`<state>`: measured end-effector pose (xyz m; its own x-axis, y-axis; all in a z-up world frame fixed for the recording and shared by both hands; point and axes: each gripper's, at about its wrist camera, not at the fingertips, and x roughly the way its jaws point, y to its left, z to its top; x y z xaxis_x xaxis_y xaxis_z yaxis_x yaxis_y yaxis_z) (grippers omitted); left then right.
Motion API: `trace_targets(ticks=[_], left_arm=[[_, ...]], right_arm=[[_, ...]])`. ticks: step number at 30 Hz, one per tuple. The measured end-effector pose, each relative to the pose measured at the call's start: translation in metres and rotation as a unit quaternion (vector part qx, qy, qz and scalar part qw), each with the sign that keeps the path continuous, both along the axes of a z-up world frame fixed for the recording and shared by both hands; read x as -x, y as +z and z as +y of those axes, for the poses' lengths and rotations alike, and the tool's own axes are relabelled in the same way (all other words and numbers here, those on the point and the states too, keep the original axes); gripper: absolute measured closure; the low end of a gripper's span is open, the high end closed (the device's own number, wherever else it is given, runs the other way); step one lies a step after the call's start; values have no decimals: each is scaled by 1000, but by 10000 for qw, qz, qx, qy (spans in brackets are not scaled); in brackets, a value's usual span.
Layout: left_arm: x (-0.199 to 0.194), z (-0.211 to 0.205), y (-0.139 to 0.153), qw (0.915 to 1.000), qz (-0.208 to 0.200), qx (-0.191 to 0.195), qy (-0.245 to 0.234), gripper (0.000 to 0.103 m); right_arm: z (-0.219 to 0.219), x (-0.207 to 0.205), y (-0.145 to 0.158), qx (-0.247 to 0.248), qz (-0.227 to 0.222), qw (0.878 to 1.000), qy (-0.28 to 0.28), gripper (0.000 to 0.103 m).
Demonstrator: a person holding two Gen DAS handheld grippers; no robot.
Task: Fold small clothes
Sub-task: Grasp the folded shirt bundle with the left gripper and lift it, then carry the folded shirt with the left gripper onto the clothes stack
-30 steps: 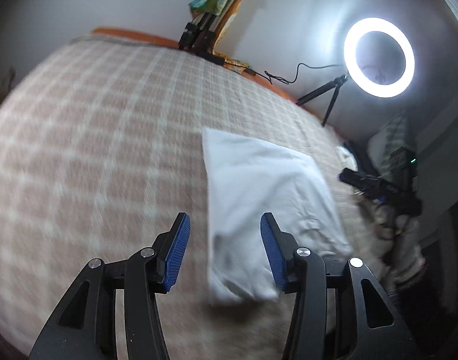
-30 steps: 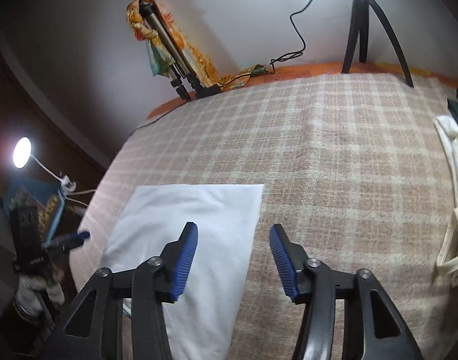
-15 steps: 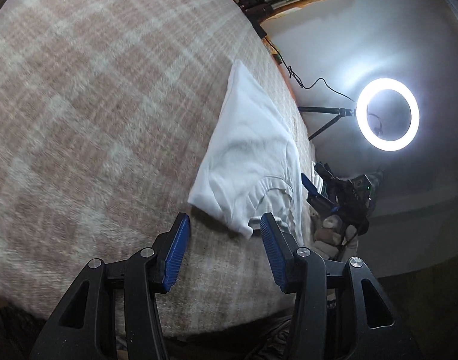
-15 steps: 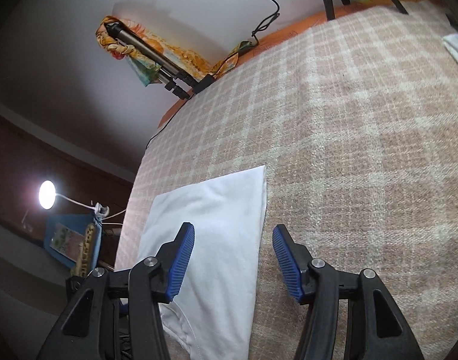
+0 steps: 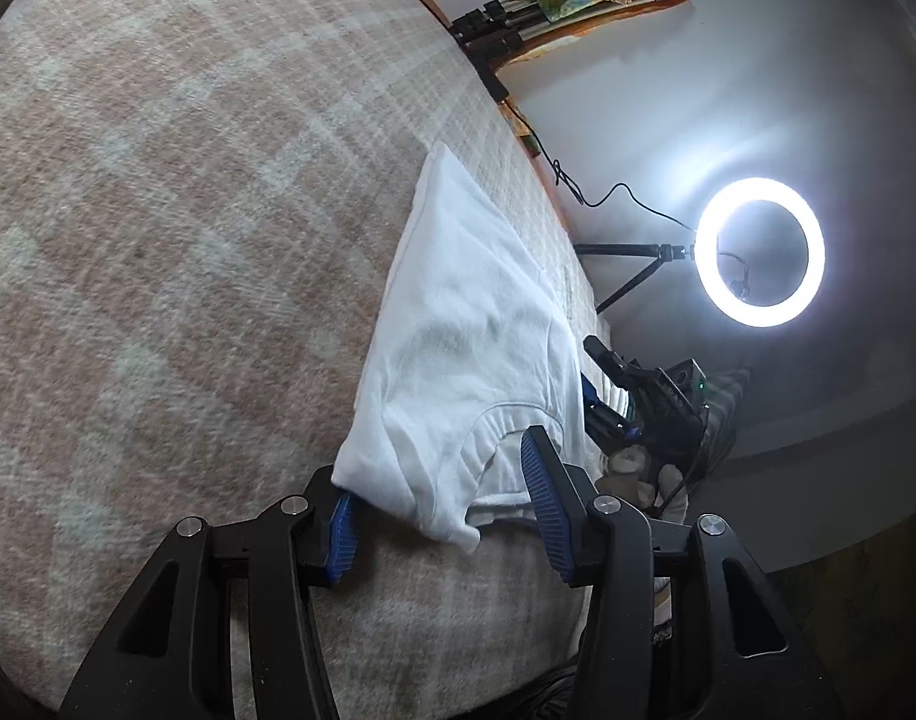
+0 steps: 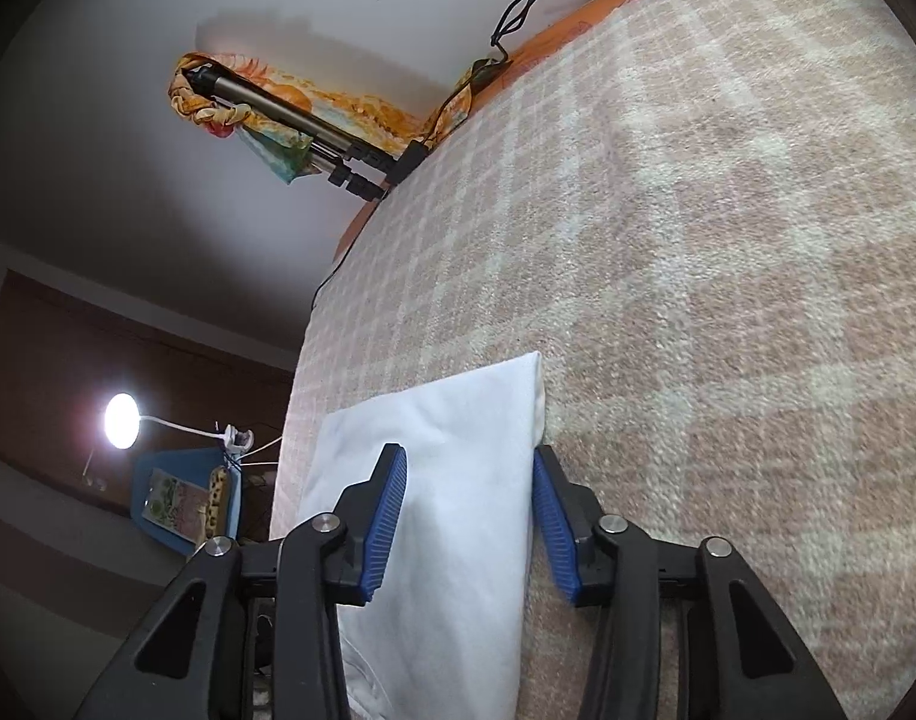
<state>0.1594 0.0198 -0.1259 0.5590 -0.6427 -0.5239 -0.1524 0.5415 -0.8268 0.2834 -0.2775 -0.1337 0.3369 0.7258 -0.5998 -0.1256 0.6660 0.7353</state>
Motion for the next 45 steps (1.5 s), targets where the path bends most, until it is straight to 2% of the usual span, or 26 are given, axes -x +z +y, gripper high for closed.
trace_targets(ticks=[6, 10, 12, 14, 15, 17, 21, 25, 30, 33, 40, 45], left_arm=[[-15, -18, 5, 9993, -206, -309, -89, 55], [-23, -31, 9, 9964, -440, -677, -267, 58], [-25, -33, 8, 9960, -466, -719, -271, 62], [-26, -32, 6, 9961, -457, -719, -247, 74], [-26, -31, 4, 9963, -440, -702, -219, 77], [-25, -29, 2, 9957, -473, -761, -230, 85], [-21, -30, 3, 9920, -626, -1035, -349, 85], [-20, -36, 11, 9861, -772, -1394, -464, 87], [-17, -53, 27, 9684, -1129, -2101, -726, 88], [-15, -61, 35, 9602, -1305, -2333, -812, 88], [-8, -71, 54, 9484, -1654, -2527, -965, 89], [-7, -86, 68, 9410, -1913, -2556, -1118, 90]], right_arm=[[14, -7, -3, 11, -123, 9997, 211, 68], [25, -10, -4, 54, -190, 9994, 294, 68], [29, -11, -4, 36, -217, 9993, 290, 68], [32, -11, -3, 100, -253, 9993, 271, 69], [32, -11, -3, 133, -254, 9993, 243, 71], [32, -11, -4, 138, -217, 9996, 148, 79], [36, -8, -2, 379, -286, 9988, 103, 92], [48, -2, 11, 808, -525, 9953, 113, 95], [65, 11, 29, 1386, -935, 9857, 220, 97], [73, 19, 41, 1605, -1232, 9790, 267, 97], [82, 40, 70, 1786, -1753, 9675, 360, 98], [74, 51, 91, 1732, -1917, 9658, 203, 98]])
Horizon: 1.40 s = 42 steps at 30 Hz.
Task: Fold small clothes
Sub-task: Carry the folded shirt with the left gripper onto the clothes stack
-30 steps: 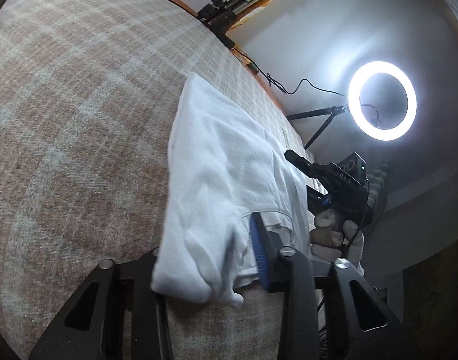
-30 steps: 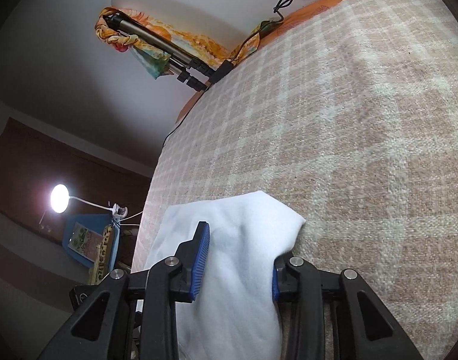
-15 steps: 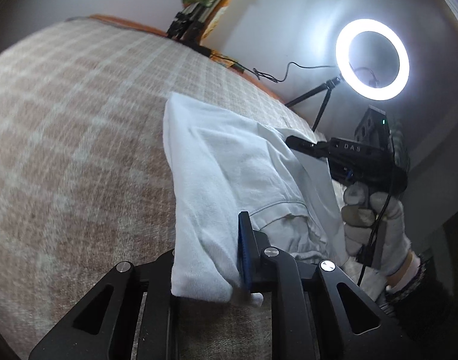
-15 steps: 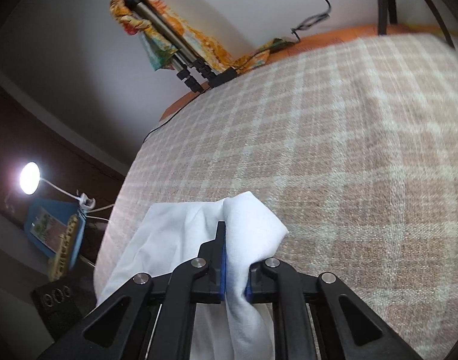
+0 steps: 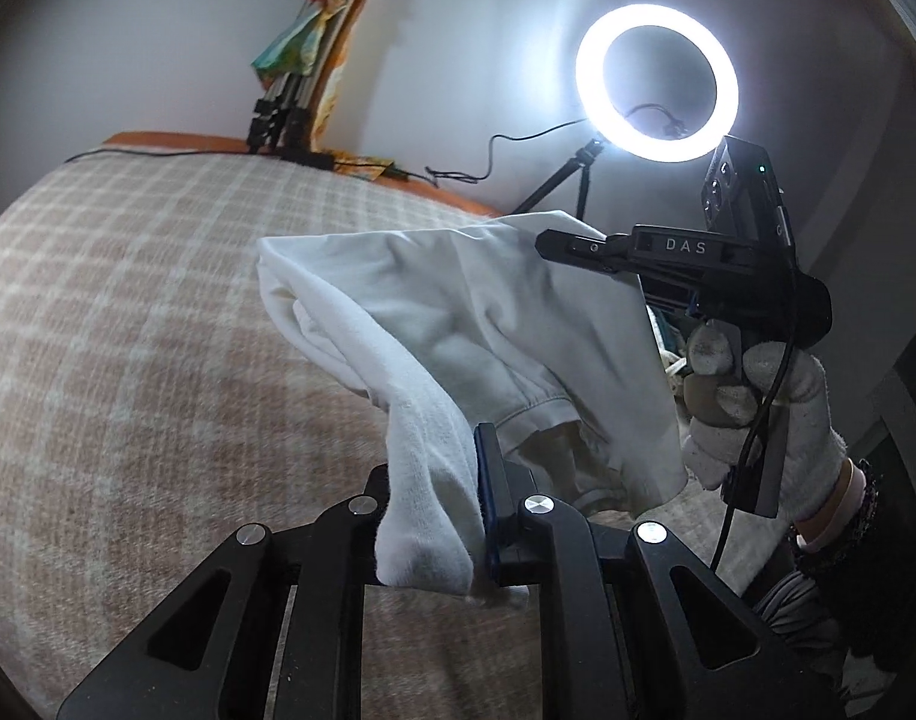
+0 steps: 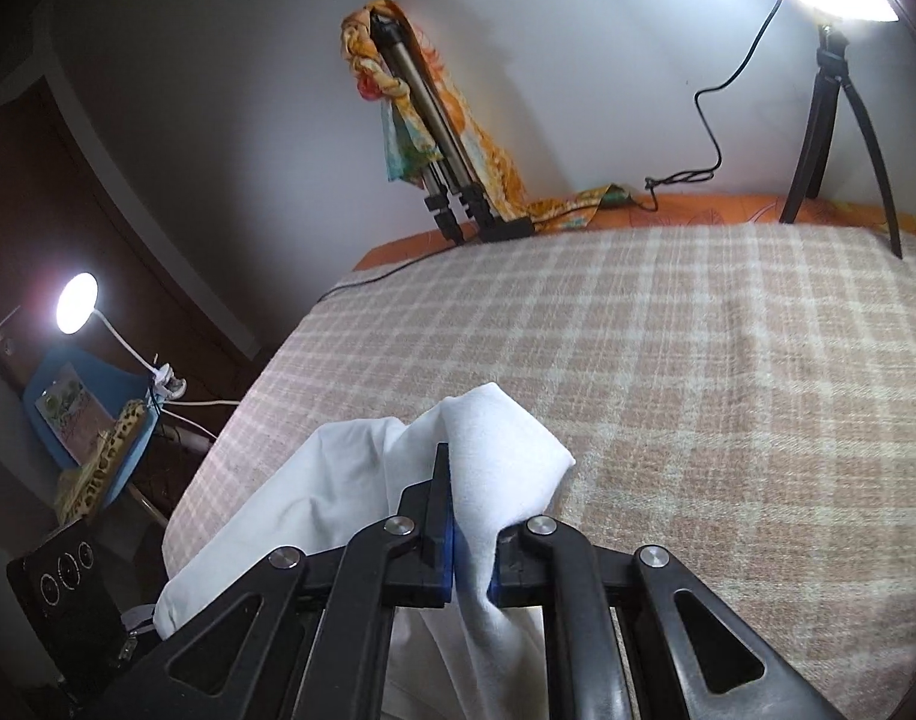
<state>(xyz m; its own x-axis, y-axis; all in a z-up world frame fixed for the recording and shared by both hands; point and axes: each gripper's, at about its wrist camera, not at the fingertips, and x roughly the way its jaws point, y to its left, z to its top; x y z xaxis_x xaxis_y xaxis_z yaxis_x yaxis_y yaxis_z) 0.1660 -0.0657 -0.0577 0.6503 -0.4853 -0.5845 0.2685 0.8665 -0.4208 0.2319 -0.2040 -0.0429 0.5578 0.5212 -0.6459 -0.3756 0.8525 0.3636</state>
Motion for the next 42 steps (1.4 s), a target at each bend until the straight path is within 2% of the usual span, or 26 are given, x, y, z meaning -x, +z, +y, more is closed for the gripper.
trace_targets(ticks=[14, 28, 42], left_arm=[[-11, -64, 32, 9965, -406, 44, -725, 90], [-32, -158, 60, 9846, -757, 23, -1573, 90], [-68, -242, 73, 9730, -892, 172, -2123, 90]], right_arm=[[-54, 41, 48, 34, -490, 9977, -462, 98], [-146, 67, 72, -163, -776, 9904, -1136, 98], [-242, 68, 103, 27, -988, 9798, -1739, 98]])
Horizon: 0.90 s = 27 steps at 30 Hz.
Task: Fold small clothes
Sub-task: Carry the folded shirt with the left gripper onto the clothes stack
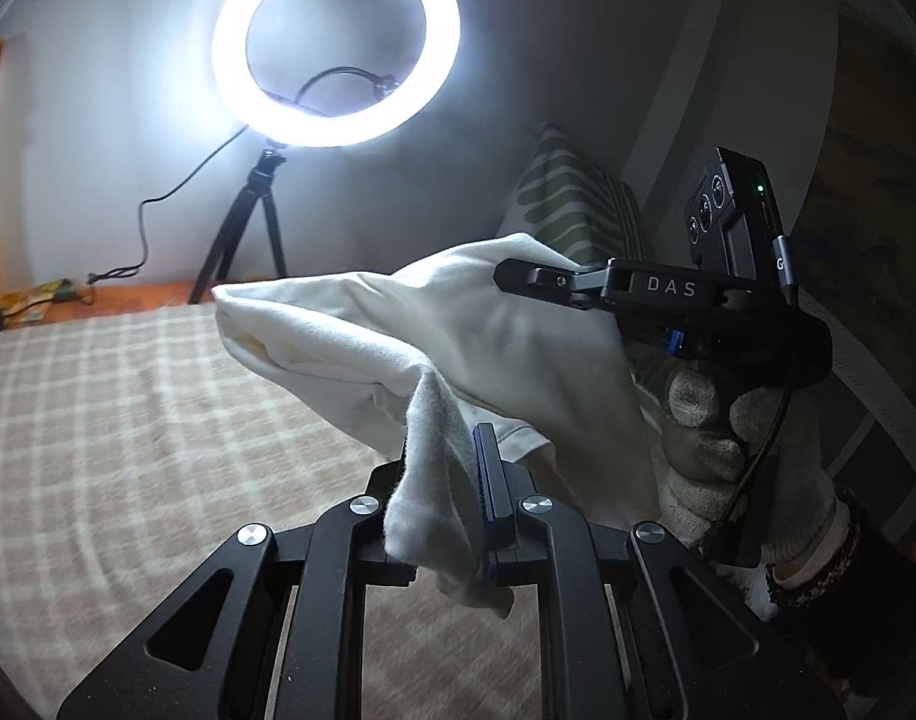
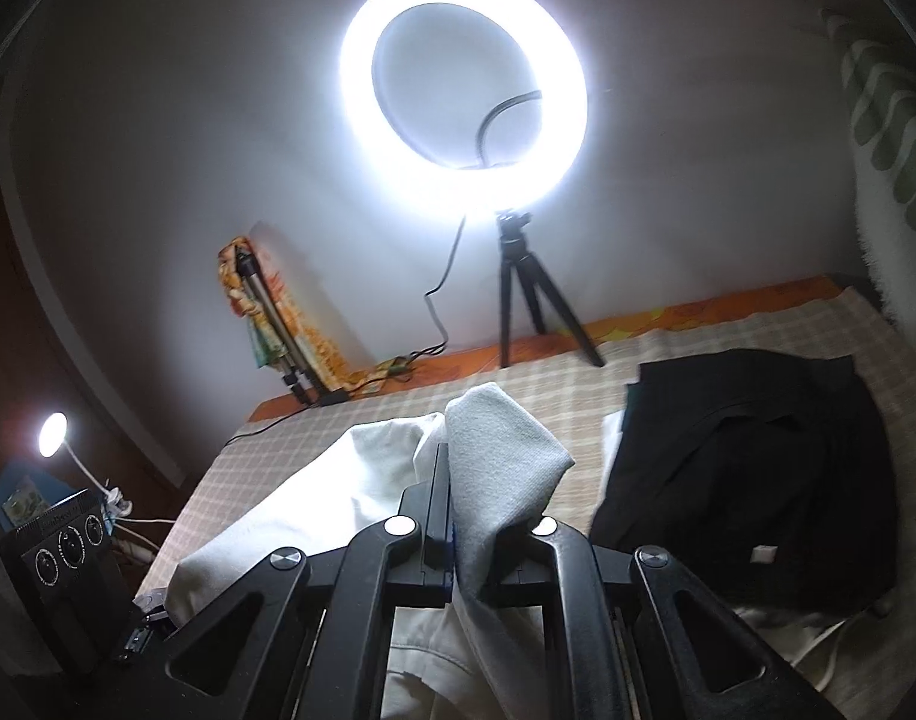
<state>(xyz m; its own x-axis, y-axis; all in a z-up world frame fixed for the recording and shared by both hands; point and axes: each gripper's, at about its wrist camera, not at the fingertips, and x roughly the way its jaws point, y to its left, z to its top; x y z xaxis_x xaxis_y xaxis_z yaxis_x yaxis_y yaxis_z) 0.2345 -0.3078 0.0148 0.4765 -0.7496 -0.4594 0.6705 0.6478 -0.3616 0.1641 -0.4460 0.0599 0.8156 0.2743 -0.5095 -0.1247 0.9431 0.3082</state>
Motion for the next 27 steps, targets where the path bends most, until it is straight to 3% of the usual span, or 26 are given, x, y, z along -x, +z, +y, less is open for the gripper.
trace_targets(ticks=[12, 27], left_arm=[[-43, -85, 7, 9991, -131, 49, -401, 90], [-81, -143, -40, 9988, 116, -219, -424, 90]], right_arm=[[-92, -29, 20, 205, 5, 9980, -591, 98], [-176, -83, -23, 42, 403, 9957, -836, 98]])
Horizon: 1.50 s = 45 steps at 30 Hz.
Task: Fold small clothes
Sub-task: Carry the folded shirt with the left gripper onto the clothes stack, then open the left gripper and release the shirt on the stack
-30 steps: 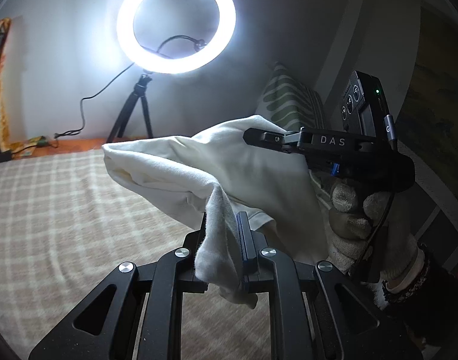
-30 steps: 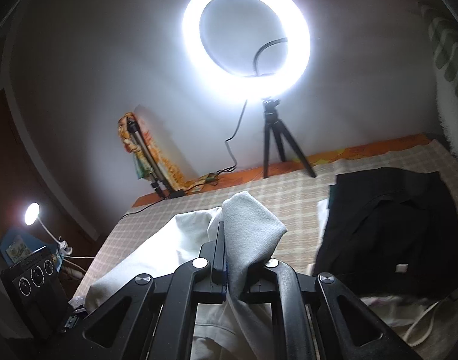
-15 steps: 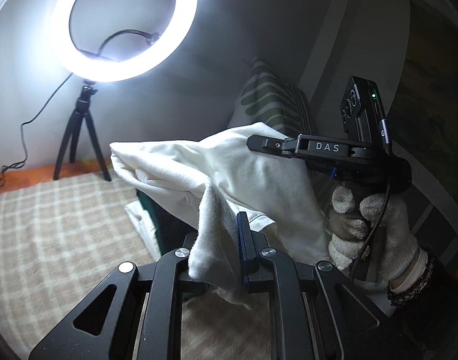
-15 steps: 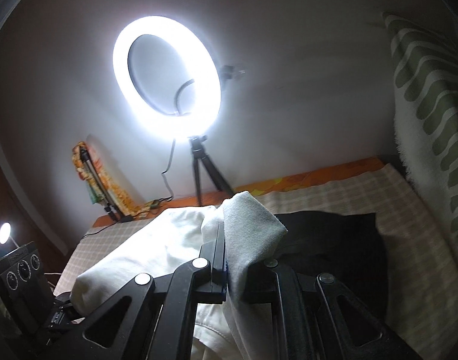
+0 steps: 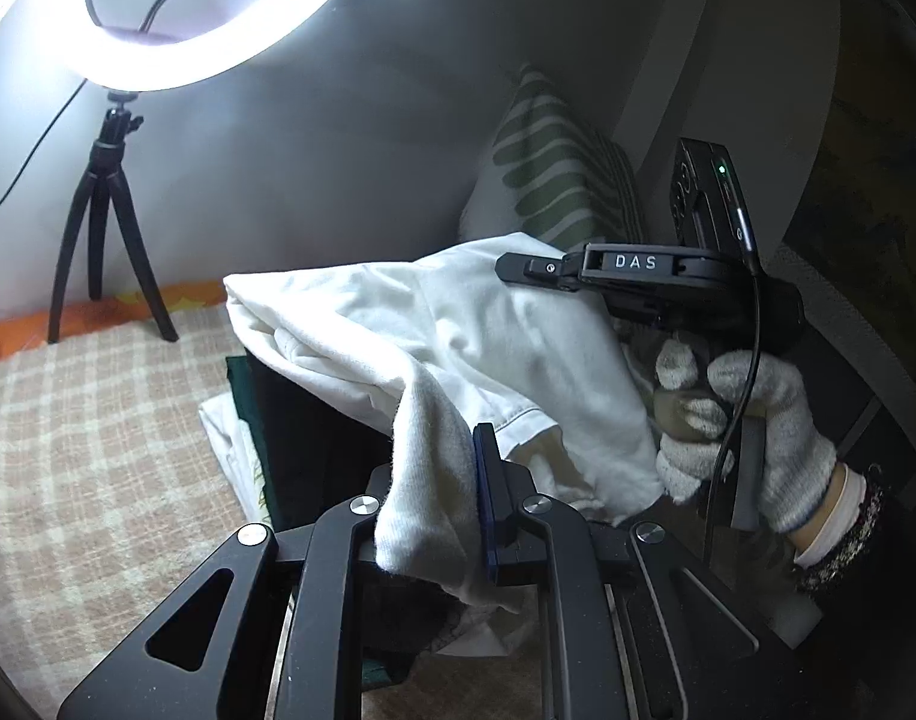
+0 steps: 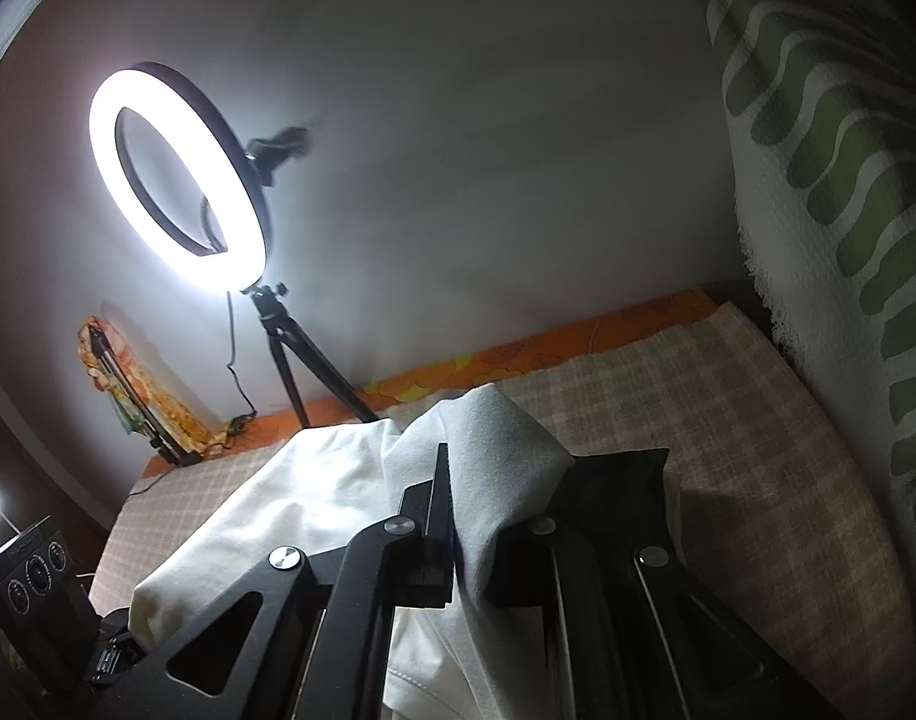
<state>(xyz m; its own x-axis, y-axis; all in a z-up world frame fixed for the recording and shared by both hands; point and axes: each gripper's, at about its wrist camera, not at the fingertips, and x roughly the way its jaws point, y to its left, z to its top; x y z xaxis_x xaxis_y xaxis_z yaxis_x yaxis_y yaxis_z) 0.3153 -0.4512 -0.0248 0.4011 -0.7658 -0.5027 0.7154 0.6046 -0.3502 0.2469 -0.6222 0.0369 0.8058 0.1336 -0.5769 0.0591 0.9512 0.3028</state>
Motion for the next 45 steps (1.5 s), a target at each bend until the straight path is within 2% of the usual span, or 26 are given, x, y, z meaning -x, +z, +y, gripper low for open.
trace_targets(ticks=[7, 9, 10, 13, 14, 15, 17, 21, 28, 31, 33, 36, 39, 41, 45], left_arm=[[-12, 6, -20, 9991, 340, -181, 180, 86], [-10, 13, -24, 9985, 453, -213, 237, 82], [-9, 15, -25, 9982, 483, -257, 261, 75], [-7, 26, -28, 9969, 564, -345, 427, 64], [-8, 30, -28, 9962, 635, -322, 498, 59], [-8, 35, -29, 9954, 701, -305, 576, 58], [-7, 41, -28, 9949, 724, -319, 620, 58], [0, 50, -25, 9946, 500, -587, 696, 58], [8, 70, -9, 9938, 228, -716, 821, 57], [14, 77, 0, 9932, 132, -764, 866, 53], [19, 82, 7, 9934, 64, -766, 852, 52], [30, 87, 16, 9918, -91, -869, 930, 50], [41, 92, 25, 9918, -205, -840, 937, 48], [49, 97, 31, 9920, -258, -811, 935, 43], [65, 107, 43, 9926, -314, -732, 918, 41]], right_arm=[[-32, -25, -33, -291, 370, 9989, 22, 98], [-40, -27, -38, -18, 512, 9984, -254, 91], [-43, -27, -41, 62, 574, 9977, -355, 91], [-43, -30, -46, 602, 884, 9920, -670, 89], [-41, -31, -47, 782, 972, 9892, -767, 83], [-40, -31, -48, 900, 1038, 9869, -849, 77], [-40, -29, -47, 1021, 1083, 9840, -982, 76], [-40, -23, -38, 1414, 1183, 9727, -1409, 71], [-29, 9, -8, 1281, 838, 9777, -1437, 65], [-18, 25, 6, 1220, 658, 9805, -1395, 50], [-9, 37, 14, 1162, 557, 9825, -1343, 48], [6, 54, 21, 1228, 449, 9825, -1329, 38], [19, 74, 25, 1159, 398, 9834, -1339, 37], [28, 87, 28, 1104, 353, 9840, -1350, 36], [52, 109, 29, 1154, 246, 9836, -1366, 31]])
